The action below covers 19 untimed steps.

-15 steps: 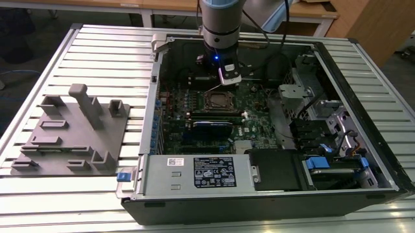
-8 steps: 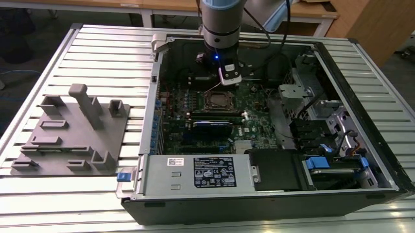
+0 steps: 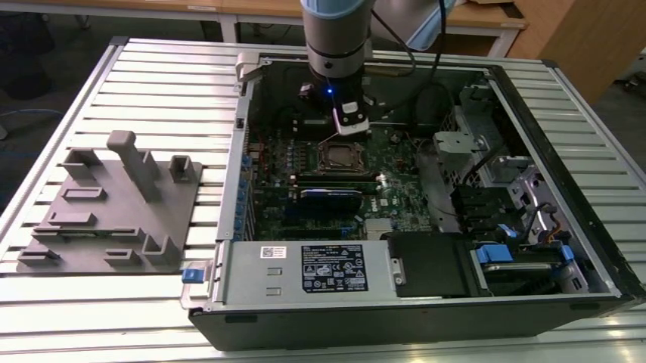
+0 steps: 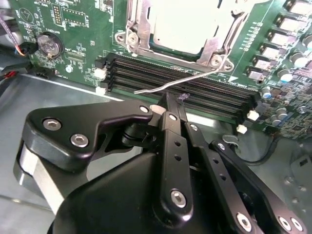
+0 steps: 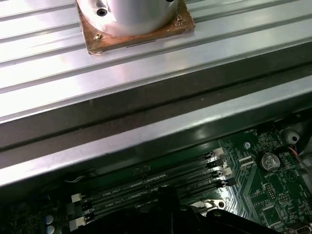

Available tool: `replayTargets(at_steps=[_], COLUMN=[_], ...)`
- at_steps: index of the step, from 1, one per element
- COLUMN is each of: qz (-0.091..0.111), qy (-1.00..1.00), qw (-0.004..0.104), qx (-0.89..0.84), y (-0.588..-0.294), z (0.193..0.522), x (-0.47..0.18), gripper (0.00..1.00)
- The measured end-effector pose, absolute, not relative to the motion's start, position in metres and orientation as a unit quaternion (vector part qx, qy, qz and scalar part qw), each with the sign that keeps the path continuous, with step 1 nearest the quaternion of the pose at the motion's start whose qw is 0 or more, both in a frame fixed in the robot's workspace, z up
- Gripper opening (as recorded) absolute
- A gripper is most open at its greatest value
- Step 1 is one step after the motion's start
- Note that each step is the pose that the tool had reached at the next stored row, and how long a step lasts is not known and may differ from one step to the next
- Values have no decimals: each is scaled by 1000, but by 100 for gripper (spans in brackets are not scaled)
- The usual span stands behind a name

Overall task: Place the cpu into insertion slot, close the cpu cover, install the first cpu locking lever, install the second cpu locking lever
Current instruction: 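Install the first cpu locking lever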

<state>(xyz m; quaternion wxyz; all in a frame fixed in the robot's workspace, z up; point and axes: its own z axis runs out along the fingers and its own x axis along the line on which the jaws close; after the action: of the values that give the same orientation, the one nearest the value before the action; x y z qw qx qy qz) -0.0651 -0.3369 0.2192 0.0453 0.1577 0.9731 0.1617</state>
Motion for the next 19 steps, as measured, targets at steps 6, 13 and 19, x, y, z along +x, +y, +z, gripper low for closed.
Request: replayTargets(at_steps=[6,13,19], qz=[162,167,167], qy=[973,972,972], qw=[45,45,44], qx=[158,158,158], y=[-344,-345,-345], z=[219,217,216], x=[-65,-65,-61], gripper=[10,10,10])
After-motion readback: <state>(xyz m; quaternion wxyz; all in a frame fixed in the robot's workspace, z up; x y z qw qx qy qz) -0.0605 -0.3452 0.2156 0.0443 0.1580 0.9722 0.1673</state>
